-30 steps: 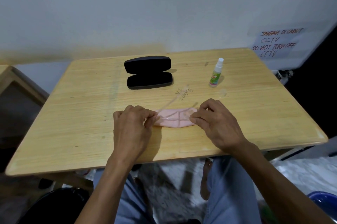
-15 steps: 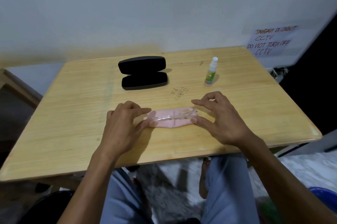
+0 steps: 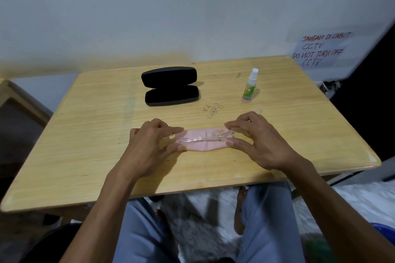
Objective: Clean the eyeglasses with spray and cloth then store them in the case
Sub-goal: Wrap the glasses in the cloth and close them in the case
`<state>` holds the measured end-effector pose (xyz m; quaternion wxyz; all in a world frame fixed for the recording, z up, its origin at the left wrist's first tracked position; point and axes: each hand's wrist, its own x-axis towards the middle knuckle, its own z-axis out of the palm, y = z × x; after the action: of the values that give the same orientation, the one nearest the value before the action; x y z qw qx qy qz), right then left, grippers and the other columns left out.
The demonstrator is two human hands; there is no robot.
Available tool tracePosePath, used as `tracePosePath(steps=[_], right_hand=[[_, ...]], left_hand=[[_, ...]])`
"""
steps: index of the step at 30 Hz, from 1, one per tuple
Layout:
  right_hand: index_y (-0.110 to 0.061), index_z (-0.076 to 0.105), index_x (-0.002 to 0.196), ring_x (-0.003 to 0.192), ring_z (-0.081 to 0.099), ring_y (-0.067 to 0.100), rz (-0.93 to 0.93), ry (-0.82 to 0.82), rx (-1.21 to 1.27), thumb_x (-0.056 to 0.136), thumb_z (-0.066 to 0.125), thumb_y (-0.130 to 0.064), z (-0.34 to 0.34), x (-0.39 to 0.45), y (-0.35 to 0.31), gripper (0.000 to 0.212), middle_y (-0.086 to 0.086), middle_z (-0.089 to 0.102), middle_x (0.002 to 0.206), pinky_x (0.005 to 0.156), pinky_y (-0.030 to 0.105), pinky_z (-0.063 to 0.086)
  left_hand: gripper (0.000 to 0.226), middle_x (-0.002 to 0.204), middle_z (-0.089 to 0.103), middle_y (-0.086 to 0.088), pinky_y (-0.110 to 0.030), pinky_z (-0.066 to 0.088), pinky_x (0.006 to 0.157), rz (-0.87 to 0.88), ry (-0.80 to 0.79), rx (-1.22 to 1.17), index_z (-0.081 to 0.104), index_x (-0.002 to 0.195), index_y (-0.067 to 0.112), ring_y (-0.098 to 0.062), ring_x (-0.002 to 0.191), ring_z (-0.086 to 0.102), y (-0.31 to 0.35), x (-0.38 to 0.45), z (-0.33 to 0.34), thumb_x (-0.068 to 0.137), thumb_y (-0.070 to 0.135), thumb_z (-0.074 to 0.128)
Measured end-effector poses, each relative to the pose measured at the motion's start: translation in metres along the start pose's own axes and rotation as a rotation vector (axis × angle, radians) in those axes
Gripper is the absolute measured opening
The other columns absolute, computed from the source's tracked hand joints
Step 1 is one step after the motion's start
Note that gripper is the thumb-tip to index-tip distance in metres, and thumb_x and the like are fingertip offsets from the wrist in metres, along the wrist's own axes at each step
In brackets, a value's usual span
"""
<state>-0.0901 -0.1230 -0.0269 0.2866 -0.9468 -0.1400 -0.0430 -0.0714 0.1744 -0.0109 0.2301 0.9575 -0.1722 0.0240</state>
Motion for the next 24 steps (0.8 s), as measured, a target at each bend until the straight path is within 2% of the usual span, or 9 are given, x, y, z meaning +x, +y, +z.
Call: tracePosePath(steps=[2, 6, 10, 13, 16, 19, 21, 24], right_hand=[[-0.035, 0.065, 0.128, 0.108, 0.047, 0.009, 0.004, -0.011, -0.008, 0.088, 0.067, -0.049, 0.0, 0.0, 0.0, 0.043, -0.013, 0.05, 0.114, 0.09, 0.03, 0.045], [-0.033, 0.074, 0.105, 0.103, 0.053, 0.014, -0.029, 0.047, 0.042, 0.086, 0.073, -0.044, 0.002, -0.003, 0.0, 0.023, -0.012, 0.054, 0.107, 0.086, 0.035, 0.049], [-0.028, 0.076, 0.095, 0.099, 0.054, 0.014, -0.043, 0.085, 0.08, 0.084, 0.077, -0.037, 0.005, -0.003, 0.0, 0.014, -0.013, 0.058, 0.1, 0.083, 0.036, 0.049], [-0.026, 0.077, 0.093, 0.097, 0.054, 0.016, -0.049, 0.103, 0.092, 0.083, 0.078, -0.034, 0.006, -0.002, -0.001, 0.012, -0.014, 0.06, 0.098, 0.081, 0.04, 0.05], [-0.024, 0.077, 0.093, 0.095, 0.055, 0.02, -0.072, 0.111, 0.082, 0.083, 0.079, -0.03, 0.007, -0.001, -0.001, 0.012, -0.01, 0.064, 0.098, 0.08, 0.045, 0.05], [-0.023, 0.077, 0.093, 0.095, 0.055, 0.021, -0.096, 0.111, 0.084, 0.085, 0.077, -0.03, 0.008, 0.004, -0.003, 0.01, -0.011, 0.064, 0.098, 0.082, 0.048, 0.049], [-0.023, 0.077, 0.092, 0.095, 0.055, 0.021, -0.11, 0.122, 0.107, 0.086, 0.076, -0.03, 0.008, 0.008, -0.005, 0.01, -0.012, 0.064, 0.099, 0.083, 0.047, 0.049], [-0.023, 0.076, 0.093, 0.097, 0.056, 0.02, -0.127, 0.147, 0.15, 0.085, 0.074, -0.033, 0.008, 0.015, -0.008, 0.012, -0.012, 0.065, 0.099, 0.084, 0.043, 0.05]], left_hand=[[0.033, 0.104, 0.052, 0.015, -0.034, 0.027, 0.086, 0.014, 0.014, 0.008, 0.068, 0.115, 0.046, -0.009, 0.104, 0.048, 0.0, 0.001, 0.002, 0.085, 0.055, 0.062], [0.025, 0.099, 0.056, 0.014, -0.037, 0.033, 0.09, 0.014, 0.066, 0.0, 0.074, 0.102, 0.043, -0.01, 0.1, 0.051, -0.001, -0.001, 0.006, 0.083, 0.054, 0.064], [0.032, 0.097, 0.058, 0.015, -0.034, 0.027, 0.086, 0.011, 0.099, 0.006, 0.076, 0.099, 0.042, -0.012, 0.097, 0.049, -0.002, -0.003, 0.01, 0.08, 0.059, 0.057], [0.039, 0.095, 0.06, 0.017, -0.035, 0.029, 0.085, 0.022, 0.127, -0.034, 0.077, 0.097, 0.04, -0.013, 0.093, 0.049, -0.001, -0.005, 0.012, 0.078, 0.062, 0.051], [0.034, 0.094, 0.059, 0.02, -0.035, 0.03, 0.085, 0.028, 0.147, -0.059, 0.077, 0.096, 0.04, -0.013, 0.093, 0.048, -0.001, -0.006, 0.012, 0.081, 0.062, 0.056], [0.026, 0.094, 0.057, 0.022, -0.036, 0.03, 0.086, 0.026, 0.186, -0.052, 0.078, 0.095, 0.037, -0.012, 0.093, 0.047, -0.001, -0.005, 0.009, 0.081, 0.051, 0.063], [0.02, 0.093, 0.056, 0.021, -0.037, 0.031, 0.087, 0.018, 0.209, -0.059, 0.079, 0.094, 0.035, -0.012, 0.092, 0.047, -0.004, -0.004, 0.006, 0.08, 0.045, 0.068], [0.023, 0.095, 0.059, 0.02, -0.038, 0.032, 0.087, 0.02, 0.224, -0.077, 0.079, 0.094, 0.035, -0.014, 0.093, 0.049, -0.009, -0.002, -0.001, 0.08, 0.048, 0.066]])
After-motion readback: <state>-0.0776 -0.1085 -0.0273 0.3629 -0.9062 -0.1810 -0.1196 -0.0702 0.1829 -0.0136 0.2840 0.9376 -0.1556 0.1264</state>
